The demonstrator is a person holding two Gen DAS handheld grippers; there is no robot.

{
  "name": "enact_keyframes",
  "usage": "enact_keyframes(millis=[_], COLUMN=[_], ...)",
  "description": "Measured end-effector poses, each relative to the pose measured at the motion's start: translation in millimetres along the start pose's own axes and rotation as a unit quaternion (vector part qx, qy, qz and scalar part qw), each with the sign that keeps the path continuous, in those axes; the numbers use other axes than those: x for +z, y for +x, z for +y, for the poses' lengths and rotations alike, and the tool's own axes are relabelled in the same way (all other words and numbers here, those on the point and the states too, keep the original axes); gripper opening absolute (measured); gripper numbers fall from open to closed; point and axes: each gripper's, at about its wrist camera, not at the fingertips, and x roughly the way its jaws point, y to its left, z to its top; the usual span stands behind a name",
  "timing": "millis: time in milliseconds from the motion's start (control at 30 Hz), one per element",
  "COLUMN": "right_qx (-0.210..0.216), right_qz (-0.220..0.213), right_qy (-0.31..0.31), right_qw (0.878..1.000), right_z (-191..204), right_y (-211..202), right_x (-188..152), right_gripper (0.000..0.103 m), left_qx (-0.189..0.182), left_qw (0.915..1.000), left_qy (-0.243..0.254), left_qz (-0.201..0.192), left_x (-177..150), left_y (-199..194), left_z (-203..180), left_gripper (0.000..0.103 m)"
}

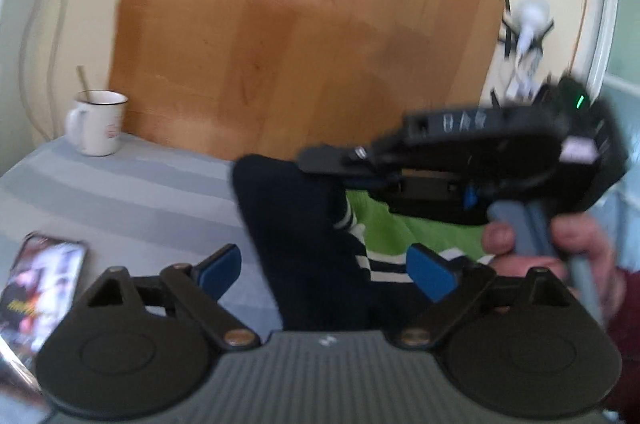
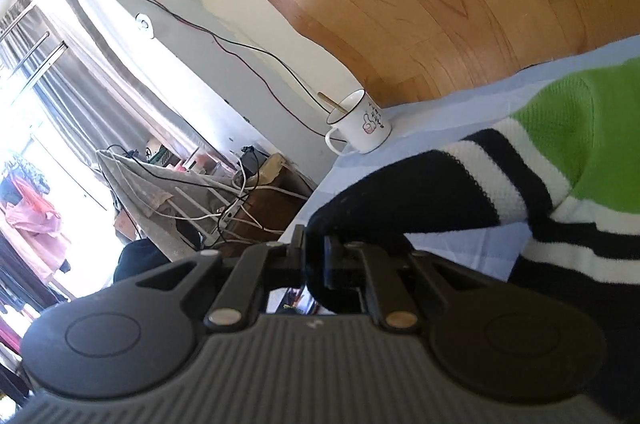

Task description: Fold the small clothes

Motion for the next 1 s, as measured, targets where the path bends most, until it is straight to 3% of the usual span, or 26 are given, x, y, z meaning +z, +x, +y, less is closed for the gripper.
enact_keyframes(millis=[33,100,167,200,300,400,500,667,867,1000], right_qx=[0.002,0.005,0.005,0.003,-0.016,-0.065,-0.118,-0.156,-0.190,-0.217], right_qz=[0.004,0.010,0.017,0.021,0.019,-0.029,-0.053,-0.026,-0.039,-0.004], right_qy=[0.002,0.005,0.003,0.000,-0.016,-0.045,-0.027,-0.034,-0.020,-0.017], right_qw=[1.000,1.000,1.000,1.000,1.000,0.996,0.991,0.987,0.981,0.976], right_z=[-1,-3,-3,-3,-11,-28,-52,-63,-78,-97], right_y=[0,2,7,8,2,-21,-29,-13,-21,-11], right_x=[1,3,4,5,11,19,31,29,24,12], right_gripper=[0.011,0.011,0.011,0.015,0.024,0.033,0.033,0.034,0.035,0.035], left_qx=[0.006,0.015,0.009,0.007,-0.001,-0.044,-0.104,-0.187,-0.189,-0.189], left_qw=[0.9999,0.9997,0.9993,0.9981,0.9945,0.9851,0.9677,0.9334,0.9369,0.9430], left_qy=[0.008,0.014,0.004,-0.011,-0.073,-0.149,-0.216,-0.298,-0.291,-0.274], left_qz=[0.005,0.011,0.037,0.060,0.075,0.073,0.077,0.070,0.043,-0.006], left_x=[2,4,9,12,16,18,9,-10,9,52], left_y=[11,28,46,53,46,13,-14,-37,-40,-40], left_z=[-2,-2,3,9,41,79,106,121,115,119], left_gripper=[0.093,0.082,0.015,0.009,0.009,0.009,0.009,0.009,0.009,0.009])
